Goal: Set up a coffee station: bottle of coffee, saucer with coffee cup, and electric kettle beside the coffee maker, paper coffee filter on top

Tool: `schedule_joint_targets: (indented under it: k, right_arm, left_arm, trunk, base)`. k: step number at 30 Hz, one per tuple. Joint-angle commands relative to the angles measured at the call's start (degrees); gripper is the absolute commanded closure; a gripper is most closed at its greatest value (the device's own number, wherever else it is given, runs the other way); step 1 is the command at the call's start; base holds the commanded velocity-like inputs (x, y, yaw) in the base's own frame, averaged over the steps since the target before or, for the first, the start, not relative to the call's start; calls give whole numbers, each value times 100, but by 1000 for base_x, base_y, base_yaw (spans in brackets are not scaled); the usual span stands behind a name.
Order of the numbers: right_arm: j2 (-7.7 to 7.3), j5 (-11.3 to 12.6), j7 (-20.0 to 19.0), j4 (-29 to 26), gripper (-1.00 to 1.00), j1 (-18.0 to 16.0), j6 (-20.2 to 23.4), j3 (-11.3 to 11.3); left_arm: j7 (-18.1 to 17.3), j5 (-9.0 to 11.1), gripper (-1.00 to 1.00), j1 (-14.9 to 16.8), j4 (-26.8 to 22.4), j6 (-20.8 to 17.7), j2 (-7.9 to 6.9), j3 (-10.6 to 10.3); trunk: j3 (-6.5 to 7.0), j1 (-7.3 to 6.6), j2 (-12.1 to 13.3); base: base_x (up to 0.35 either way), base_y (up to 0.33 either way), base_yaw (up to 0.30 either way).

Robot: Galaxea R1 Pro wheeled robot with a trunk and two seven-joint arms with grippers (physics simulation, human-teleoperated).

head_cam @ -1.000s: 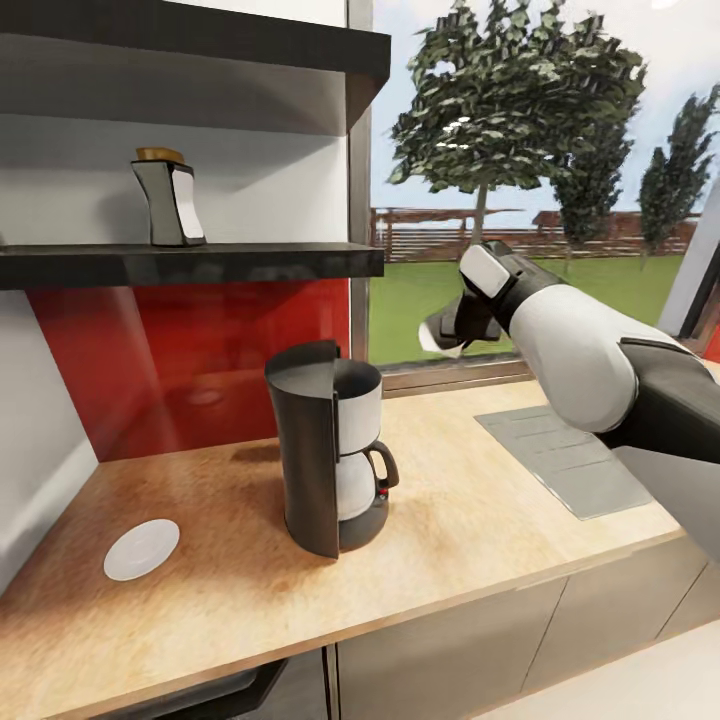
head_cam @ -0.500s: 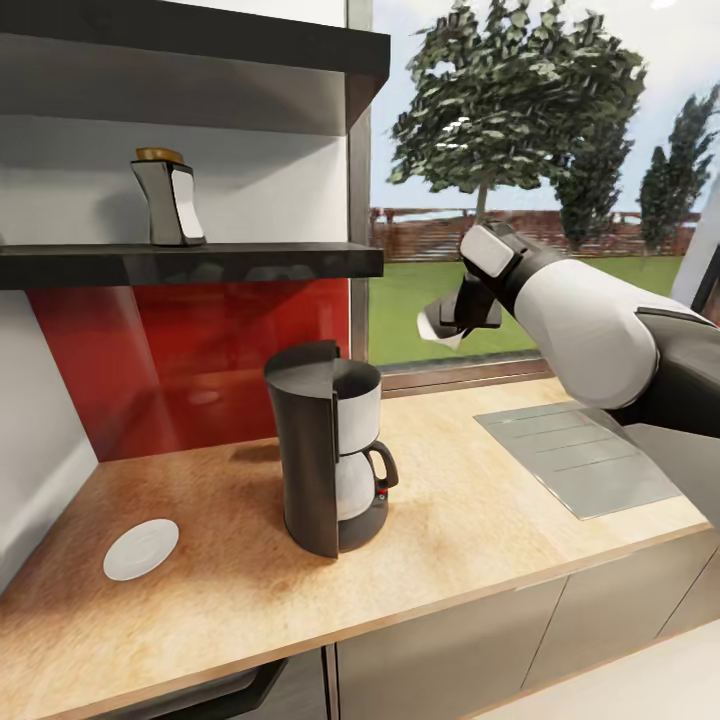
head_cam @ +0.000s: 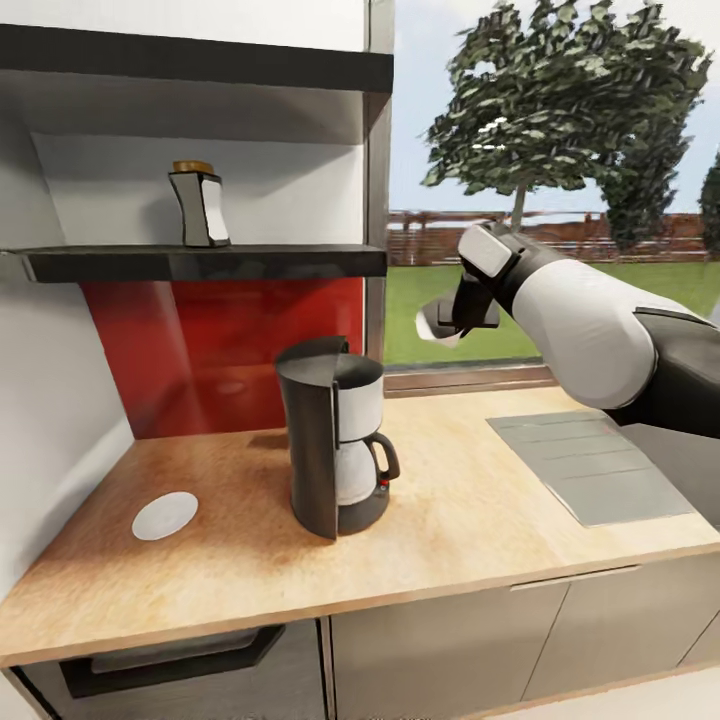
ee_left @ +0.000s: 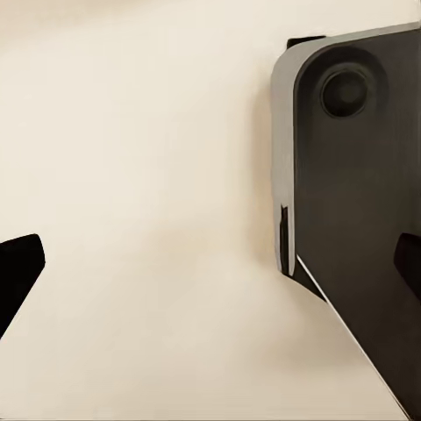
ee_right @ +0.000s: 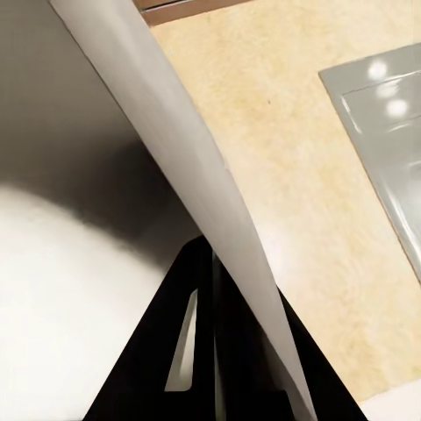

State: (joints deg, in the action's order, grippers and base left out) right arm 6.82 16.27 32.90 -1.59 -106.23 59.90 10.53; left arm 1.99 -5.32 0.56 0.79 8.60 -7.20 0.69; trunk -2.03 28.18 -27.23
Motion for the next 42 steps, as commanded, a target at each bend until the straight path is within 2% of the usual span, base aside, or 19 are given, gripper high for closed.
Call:
schedule_joint_targets:
  k: [1,7,20,42]
  right_arm:
    - [1,34,76,-8,100,-3,10,46]
    - [3,34,76,-8,100,-3,10,45]
    - [35,34,77,-8,100,-3,10,37]
    - [52,34,76,-11,100,-3,10,37]
  left_arm:
    - [21,-55,-100,6,9,27,-2,10]
    - [25,-50,-100,6,9,27,-1,10]
    - [26,-51,-100,6,9,27,11,7]
    - [30,-48,-100,6,9,27,0,18]
  trunk:
    - [-5,2,-10]
    - [30,2,-10]
    - [92,2,-10]
    - [97,2,-10]
  base:
    - [-105,-76,199]
    - [-21,-16,155]
    - [-55,-23,9]
    - [-31,-8,15]
